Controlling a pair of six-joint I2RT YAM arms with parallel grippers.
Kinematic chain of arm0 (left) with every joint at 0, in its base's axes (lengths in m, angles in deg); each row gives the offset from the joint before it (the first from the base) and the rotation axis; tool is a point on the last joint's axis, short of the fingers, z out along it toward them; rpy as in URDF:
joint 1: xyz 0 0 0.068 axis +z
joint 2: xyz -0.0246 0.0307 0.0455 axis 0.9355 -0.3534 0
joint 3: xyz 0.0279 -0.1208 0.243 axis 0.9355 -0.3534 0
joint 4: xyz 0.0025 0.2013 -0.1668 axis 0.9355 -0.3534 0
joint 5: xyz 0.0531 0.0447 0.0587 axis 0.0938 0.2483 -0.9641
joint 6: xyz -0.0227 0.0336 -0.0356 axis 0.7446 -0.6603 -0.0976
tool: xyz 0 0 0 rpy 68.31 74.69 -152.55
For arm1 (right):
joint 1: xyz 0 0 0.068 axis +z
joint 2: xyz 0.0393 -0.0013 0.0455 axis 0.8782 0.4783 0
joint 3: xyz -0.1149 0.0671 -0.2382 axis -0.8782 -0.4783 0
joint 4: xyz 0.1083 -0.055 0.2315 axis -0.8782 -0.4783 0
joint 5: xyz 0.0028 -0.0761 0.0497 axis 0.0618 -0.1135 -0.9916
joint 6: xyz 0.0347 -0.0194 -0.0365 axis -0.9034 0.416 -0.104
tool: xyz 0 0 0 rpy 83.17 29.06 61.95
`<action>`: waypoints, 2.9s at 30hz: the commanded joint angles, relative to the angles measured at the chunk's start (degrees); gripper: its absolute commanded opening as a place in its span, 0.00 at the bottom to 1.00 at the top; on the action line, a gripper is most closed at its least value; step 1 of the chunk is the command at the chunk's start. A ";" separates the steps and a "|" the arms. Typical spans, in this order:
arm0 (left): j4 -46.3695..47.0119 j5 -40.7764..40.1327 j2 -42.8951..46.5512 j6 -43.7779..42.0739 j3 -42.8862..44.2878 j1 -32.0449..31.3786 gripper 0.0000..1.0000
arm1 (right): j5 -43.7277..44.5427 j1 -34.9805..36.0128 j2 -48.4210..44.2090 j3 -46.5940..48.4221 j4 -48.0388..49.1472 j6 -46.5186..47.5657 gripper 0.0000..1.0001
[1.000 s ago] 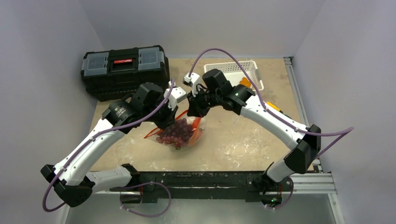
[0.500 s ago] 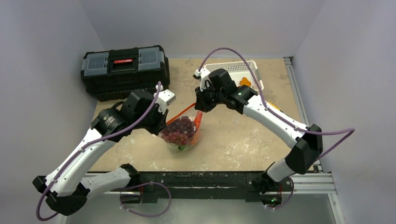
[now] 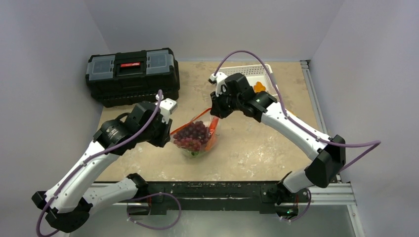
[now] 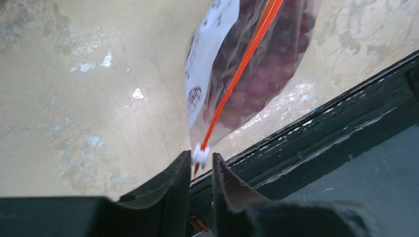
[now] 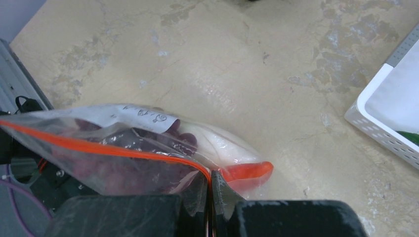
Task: Place the food in the zip-top bag and seal the zipper
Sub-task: Zip the zipper food storage bag at the center of the board, then place the zipper food storage bag at the center of the board, then reset both arms
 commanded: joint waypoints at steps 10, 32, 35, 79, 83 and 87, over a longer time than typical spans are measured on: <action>-4.86 -12.83 8.40 6.34 6.76 -0.14 0.72 | -19.29 5.16 -10.91 -1.35 1.57 -0.47 0.00; -1.56 -16.08 19.33 9.01 7.87 -0.14 0.76 | -36.89 7.74 -2.34 -17.08 58.75 -49.83 0.00; -1.68 -15.72 19.42 8.97 7.72 -0.12 0.76 | -36.33 2.12 1.58 -25.59 60.10 -54.01 0.00; 2.28 -28.35 30.15 0.81 24.43 -0.12 0.97 | 42.05 -9.99 -52.88 -9.67 12.07 -1.36 0.99; 2.53 -29.62 29.93 0.57 23.84 -0.12 0.97 | 45.25 -9.99 -54.48 -10.68 13.57 -2.14 0.99; 2.81 -29.49 29.31 1.36 23.12 -0.11 0.97 | 47.35 -10.02 -54.27 -9.90 11.73 -3.98 0.99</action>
